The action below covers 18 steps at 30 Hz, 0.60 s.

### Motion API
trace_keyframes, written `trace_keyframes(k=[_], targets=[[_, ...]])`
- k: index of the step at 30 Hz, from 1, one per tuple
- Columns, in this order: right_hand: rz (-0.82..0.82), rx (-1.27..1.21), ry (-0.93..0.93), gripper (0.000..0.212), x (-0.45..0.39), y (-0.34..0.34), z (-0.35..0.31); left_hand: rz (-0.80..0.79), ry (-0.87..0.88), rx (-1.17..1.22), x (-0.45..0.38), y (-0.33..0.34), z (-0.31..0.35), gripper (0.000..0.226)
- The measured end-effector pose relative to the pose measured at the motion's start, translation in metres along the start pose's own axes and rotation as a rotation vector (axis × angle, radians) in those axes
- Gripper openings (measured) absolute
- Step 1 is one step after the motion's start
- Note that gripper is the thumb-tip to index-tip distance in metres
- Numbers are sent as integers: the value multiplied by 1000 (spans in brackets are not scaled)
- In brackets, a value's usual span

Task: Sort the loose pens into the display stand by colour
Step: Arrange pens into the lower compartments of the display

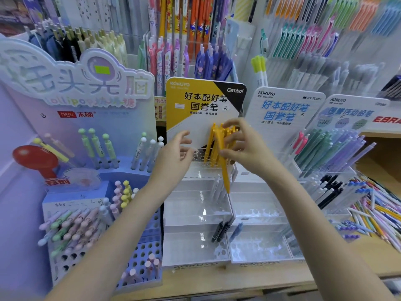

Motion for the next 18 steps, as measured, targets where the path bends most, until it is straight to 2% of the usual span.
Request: trace_keyframes(k=[2,3,5,8,12,15,18], targets=[[72,-27,-17,59,-2,-8,-1,-107,125,-363,5,4,-13,36],[134,-10,-44,59,-5,-11,-2,-171,201,-479,8,8,-19,34],[265,24,-113,41,-12,-11,-7,-253,283,-584,14,14,-32,33],[371,133,-189,17,-22,-4,-13,-247,285,-628,16,15,-35,33],[368,440,-210,18,-28,4,-11,-235,296,-644,18,13,-32,39],[401,470,-230,16,-24,-1,-8,-259,216,-590,19,15,-36,45],[438,477,-243,14,-18,-8,-8,-251,214,-596,20,17,-39,47]])
Point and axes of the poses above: each hand's wrist, its own x-axis away from the middle knuckle, its own y-axis out of the palm, z = x × y, the point moved 2 cm from there along -x, towards the middle knuckle, and after that the axes turned 8 degrees about y, right-handed, at the moved point
